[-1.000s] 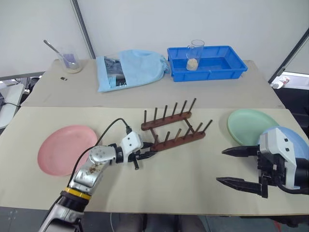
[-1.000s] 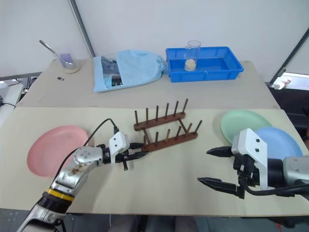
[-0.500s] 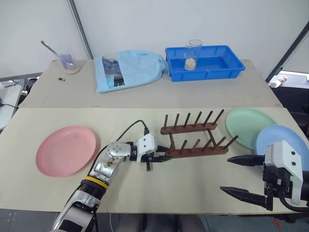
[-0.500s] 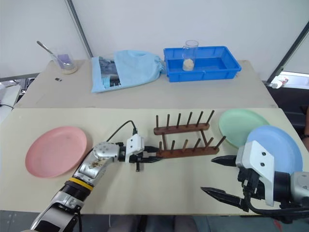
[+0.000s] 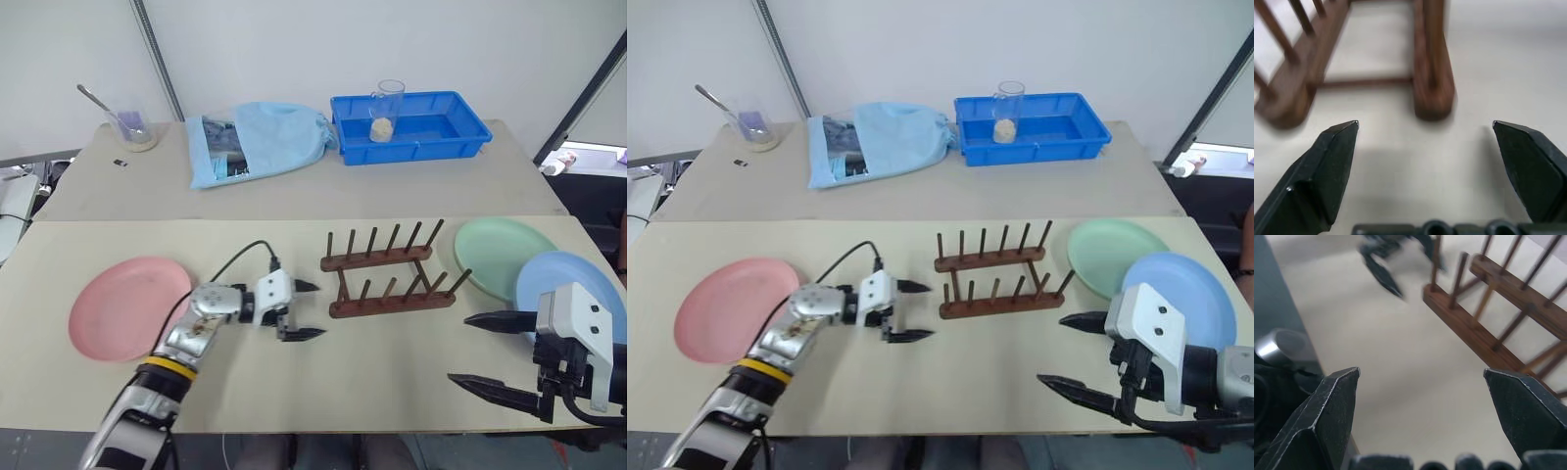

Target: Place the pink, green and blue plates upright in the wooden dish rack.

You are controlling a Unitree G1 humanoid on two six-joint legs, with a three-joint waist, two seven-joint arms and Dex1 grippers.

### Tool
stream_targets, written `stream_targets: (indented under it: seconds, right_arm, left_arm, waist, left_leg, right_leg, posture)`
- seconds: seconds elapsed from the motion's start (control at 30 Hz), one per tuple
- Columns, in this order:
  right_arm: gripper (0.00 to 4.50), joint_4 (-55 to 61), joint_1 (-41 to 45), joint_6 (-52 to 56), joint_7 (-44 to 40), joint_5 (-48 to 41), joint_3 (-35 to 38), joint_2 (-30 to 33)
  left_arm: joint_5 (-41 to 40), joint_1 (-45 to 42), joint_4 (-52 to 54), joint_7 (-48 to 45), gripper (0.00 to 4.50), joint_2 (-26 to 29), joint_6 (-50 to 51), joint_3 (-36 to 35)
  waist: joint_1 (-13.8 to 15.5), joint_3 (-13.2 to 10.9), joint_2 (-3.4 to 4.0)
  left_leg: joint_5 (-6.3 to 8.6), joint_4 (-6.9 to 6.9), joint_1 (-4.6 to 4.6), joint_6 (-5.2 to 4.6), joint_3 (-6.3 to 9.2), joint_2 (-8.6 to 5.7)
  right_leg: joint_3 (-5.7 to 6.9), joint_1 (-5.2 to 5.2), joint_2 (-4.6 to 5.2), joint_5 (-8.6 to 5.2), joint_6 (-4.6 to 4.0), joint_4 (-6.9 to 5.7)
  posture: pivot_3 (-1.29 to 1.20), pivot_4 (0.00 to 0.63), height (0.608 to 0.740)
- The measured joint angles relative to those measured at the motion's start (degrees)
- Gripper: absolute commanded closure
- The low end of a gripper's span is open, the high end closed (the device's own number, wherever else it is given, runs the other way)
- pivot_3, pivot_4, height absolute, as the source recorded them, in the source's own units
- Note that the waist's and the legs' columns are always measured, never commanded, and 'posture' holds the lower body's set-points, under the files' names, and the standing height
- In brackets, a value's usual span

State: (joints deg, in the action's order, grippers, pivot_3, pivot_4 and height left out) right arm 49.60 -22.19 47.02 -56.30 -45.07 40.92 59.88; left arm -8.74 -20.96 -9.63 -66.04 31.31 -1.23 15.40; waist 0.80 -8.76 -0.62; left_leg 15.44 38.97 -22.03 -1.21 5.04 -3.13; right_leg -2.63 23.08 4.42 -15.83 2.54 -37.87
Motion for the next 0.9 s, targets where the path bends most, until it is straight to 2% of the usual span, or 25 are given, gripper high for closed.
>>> stream_targets:
  seconds: [0.17, 0.27, 0.43, 0.53, 0.73, 0.87, 0.9]
  right_arm:
    - [0.00, -3.9, 3.2, -1.8, -0.4, 4.2, -4.5, 2.8]
    - [0.00, -7.0, 5.1, -4.0, -1.3, 7.8, -7.6, 4.9]
    - [0.00, -10.5, 8.4, -7.8, -4.2, 11.2, -11.5, 7.6]
    - [0.82, -12.6, 10.3, -9.7, -6.3, 13.0, -14.0, 9.3]
    - [2.91, -15.0, 13.2, -12.2, -9.0, 15.4, -19.5, 10.5]
    - [4.26, -16.7, 15.4, -13.5, -8.4, 19.1, -25.0, 10.5]
    - [4.46, -17.2, 16.1, -13.8, -7.9, 20.0, -26.6, 10.5]
  left_arm:
    - [-1.9, 8.7, 11.4, -3.1, 0.01, 10.8, 3.2, -3.8]
    - [-3.9, 12.5, 15.0, -5.1, 0.82, 17.1, 6.2, -7.7]
    - [-9.1, 11.2, 15.9, -3.1, 3.15, 17.7, 13.5, -14.0]
    - [-13.7, 9.4, 21.0, -1.2, 4.50, 15.4, 20.3, -15.0]
    - [-17.4, 8.7, 30.1, -3.3, 4.50, 13.0, 26.6, -6.4]
    - [-13.9, 6.5, 28.8, -4.4, 4.50, 11.3, 25.4, -0.2]
    - [-12.9, 5.7, 27.7, -4.0, 4.50, 10.0, 25.0, 1.0]
  waist:
    - [-0.3, 0.0, 0.01]
    - [-0.3, 0.0, 0.02]
    - [0.2, 0.0, 0.02]
    - [0.0, 0.0, 0.01]
    - [-0.3, 0.0, 0.02]
    - [-0.2, 0.0, 0.02]
    - [-0.1, 0.0, 0.02]
  left_leg:
    - [0.00, -0.03, 0.02, 0.00, 0.00, 0.06]
    - [0.00, -0.07, 0.03, 0.00, -0.01, 0.07]
    - [0.01, -0.02, -0.03, 0.00, 0.00, 0.03]
    - [0.03, -0.02, -0.09, -0.05, -0.02, 0.01]
    - [0.05, -0.05, -0.08, -0.07, -0.05, 0.07]
    - [0.04, -0.03, 0.03, -0.06, -0.13, 0.03]
    - [0.04, 0.00, -0.01, -0.06, -0.13, 0.02]
  right_leg:
    - [-0.01, 0.00, 0.01, 0.00, 0.00, 0.07]
    - [0.00, 0.00, 0.02, 0.00, 0.00, 0.12]
    - [0.07, -0.04, 0.05, 0.00, 0.01, 0.21]
    - [0.05, 0.01, 0.07, 0.02, 0.04, 0.21]
    - [-0.02, 0.05, 0.01, 0.02, 0.03, 0.20]
    - [-0.06, -0.05, 0.03, 0.02, 0.04, 0.19]
    - [-0.05, -0.04, 0.04, 0.02, 0.04, 0.19]
  posture:
    - [0.00, 0.150, 0.740]
    - [0.00, 0.150, 0.740]
    - [0.00, 0.150, 0.740]
    - [0.00, 0.150, 0.740]
    - [0.00, 0.150, 0.740]
    - [0.00, 0.150, 0.740]
    - [0.00, 0.150, 0.740]
